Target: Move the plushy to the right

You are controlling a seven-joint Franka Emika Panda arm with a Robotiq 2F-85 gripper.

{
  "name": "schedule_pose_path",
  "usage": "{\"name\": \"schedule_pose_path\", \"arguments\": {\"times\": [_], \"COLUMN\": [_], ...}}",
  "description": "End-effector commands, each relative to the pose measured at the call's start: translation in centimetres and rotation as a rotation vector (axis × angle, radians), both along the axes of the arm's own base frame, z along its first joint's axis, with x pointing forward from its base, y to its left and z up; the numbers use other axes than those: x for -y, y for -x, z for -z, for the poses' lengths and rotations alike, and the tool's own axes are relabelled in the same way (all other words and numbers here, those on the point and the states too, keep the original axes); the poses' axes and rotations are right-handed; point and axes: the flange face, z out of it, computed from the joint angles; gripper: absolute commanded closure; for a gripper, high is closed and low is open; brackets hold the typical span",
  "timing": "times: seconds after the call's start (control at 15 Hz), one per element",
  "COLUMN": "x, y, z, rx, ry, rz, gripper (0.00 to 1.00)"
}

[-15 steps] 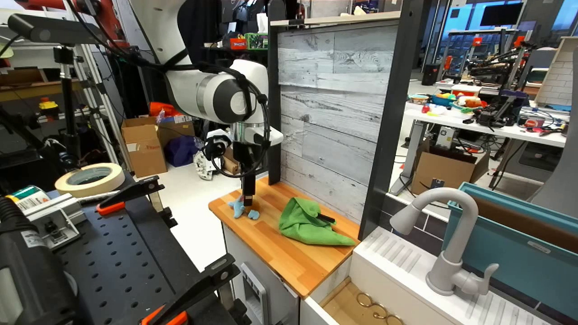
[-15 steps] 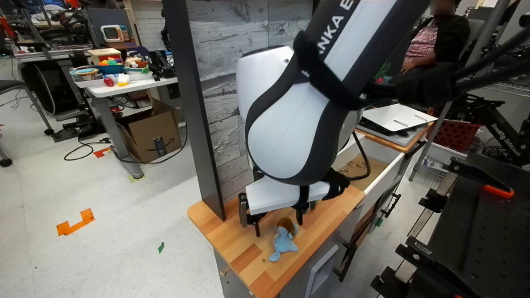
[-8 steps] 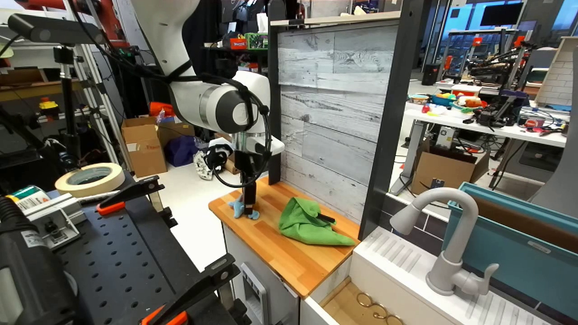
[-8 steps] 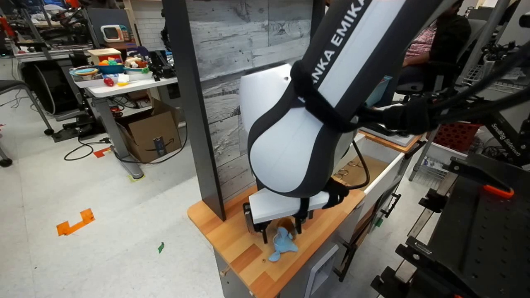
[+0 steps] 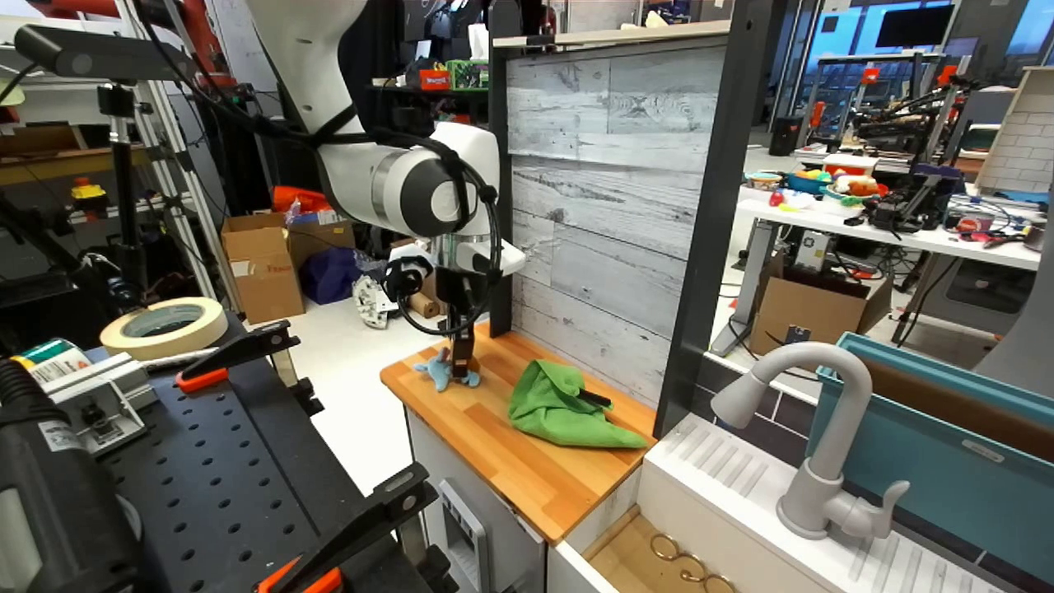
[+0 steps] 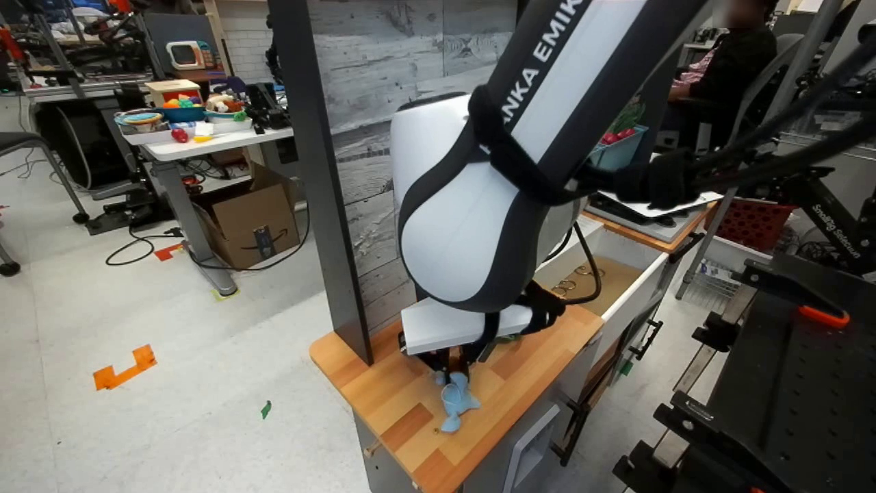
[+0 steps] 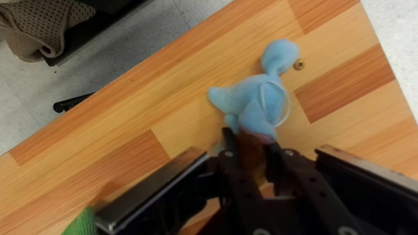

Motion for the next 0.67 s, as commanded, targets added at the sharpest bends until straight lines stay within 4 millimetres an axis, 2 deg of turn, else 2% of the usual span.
{"name": "schedule_pose_path", "arguments": {"times": [0.0, 0.13, 0.27, 0.4, 0.6], "x": [0.6, 1.7, 3.7, 6.2, 10.8], "y": [-0.5, -0.7, -0.9, -0.7, 0.0], "z": [-2.8, -4.4, -6.6, -8.6, -10.5], "rx": [0.007, 0.019, 0.022, 0.034, 0.048], "ry": [-0.029, -0.016, -0.028, -0.022, -0.004], "rz": [0.010, 0.033, 0.087, 0.142, 0.225], "gripper": [1.00, 0.97, 0.97, 0.97, 0.97]}}
